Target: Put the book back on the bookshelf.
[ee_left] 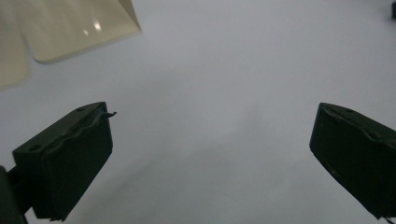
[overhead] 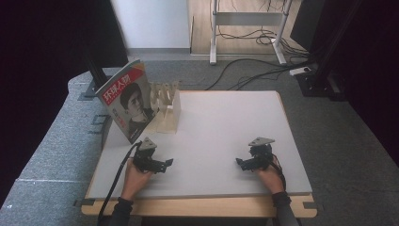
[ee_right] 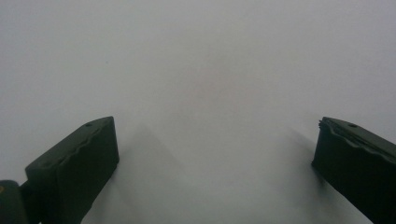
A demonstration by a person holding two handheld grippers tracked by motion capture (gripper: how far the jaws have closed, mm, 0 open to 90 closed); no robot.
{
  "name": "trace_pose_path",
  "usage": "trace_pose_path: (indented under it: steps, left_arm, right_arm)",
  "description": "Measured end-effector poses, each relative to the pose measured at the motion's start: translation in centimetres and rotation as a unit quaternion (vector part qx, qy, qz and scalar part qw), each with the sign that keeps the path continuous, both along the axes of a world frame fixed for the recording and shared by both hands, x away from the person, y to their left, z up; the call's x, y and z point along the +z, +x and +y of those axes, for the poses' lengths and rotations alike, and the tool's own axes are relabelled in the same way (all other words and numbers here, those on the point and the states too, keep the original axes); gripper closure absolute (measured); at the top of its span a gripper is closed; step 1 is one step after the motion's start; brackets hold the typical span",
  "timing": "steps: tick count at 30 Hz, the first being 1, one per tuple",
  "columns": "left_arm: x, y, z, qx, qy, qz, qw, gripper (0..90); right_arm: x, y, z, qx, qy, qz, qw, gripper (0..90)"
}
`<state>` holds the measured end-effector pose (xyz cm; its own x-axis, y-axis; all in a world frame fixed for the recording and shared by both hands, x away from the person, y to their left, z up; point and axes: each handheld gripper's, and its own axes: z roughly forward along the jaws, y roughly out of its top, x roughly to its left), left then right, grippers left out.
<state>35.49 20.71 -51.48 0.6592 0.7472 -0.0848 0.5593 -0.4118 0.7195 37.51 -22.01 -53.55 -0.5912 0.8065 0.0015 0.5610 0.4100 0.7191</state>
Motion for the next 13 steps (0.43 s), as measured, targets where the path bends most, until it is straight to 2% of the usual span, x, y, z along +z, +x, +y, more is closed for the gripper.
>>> trace_pose_path:
  steps: [3, 8, 13]
  left_arm:
    - [-1.21, -0.03, -0.44, -0.005, 0.024, 0.019, 0.9995, 0.0]
    - [-1.32, -0.24, -1.02, -0.001, 0.055, 0.009, 0.9984, 0.0]
    - [-1.35, -0.27, -1.03, -0.001, 0.056, 0.009, 0.9984, 0.0]
  right_arm:
    - [-0.01, 0.0, -0.01, -0.001, 0.0, 0.001, 1.0, 0.0]
    - [-0.02, -0.03, 0.0, -0.001, 0.0, 0.0, 1.0, 0.0]
    - [-0.05, -0.09, 0.0, -0.001, 0.0, 0.0, 1.0, 0.0]
